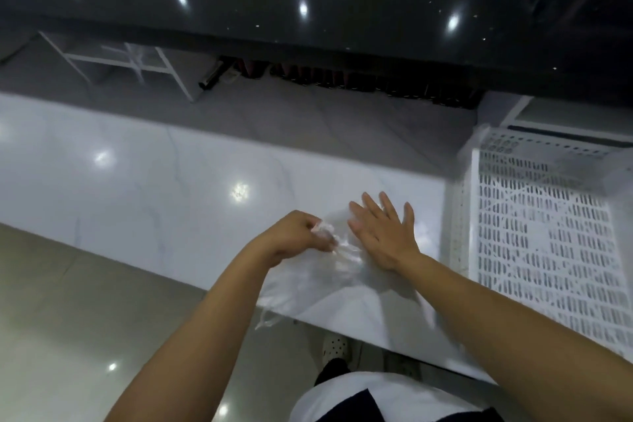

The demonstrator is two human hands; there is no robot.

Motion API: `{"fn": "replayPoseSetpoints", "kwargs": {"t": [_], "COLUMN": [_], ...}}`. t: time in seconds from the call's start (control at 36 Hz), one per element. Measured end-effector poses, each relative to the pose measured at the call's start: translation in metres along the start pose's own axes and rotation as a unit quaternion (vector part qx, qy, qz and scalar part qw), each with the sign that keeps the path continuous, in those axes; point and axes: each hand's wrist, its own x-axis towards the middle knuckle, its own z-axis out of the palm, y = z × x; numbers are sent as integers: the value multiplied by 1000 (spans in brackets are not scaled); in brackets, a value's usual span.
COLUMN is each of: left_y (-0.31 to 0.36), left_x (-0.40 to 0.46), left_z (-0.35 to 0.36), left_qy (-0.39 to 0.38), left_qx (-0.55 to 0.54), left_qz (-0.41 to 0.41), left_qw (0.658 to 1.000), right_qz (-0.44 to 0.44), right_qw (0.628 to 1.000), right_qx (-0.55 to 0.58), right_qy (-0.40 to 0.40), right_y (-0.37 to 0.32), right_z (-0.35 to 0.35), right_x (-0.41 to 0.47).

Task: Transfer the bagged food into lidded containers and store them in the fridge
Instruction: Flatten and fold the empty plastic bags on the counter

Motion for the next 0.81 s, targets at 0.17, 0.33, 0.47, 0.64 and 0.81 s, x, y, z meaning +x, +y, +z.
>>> {"fn": "replayPoseSetpoints", "kwargs": {"t": [0.17, 0.33, 0.47, 0.64, 0.81], "left_y": [24, 50, 50, 57, 69], "left_x": [-21, -35, -37, -40, -35], "left_z": [-4, 19, 31, 45, 80], "left_qy": [30, 18, 8, -35, 47], "left_qx": [-177, -250, -226, -90, 34], "left_qz": [158, 163, 155, 222, 300], "left_qw": [971, 954, 962, 970, 952], "right_qz": [15, -9, 116, 64, 182], "right_qw": [844, 694, 645, 881, 921], "right_qx": [510, 713, 754, 469, 307], "right_qy": [-164, -104, -45, 23, 159], "right_y": [-34, -50, -21, 5, -1], "right_z": [-53, -81, -108, -141, -126], "right_x": [-28, -73, -93, -130, -151]}}
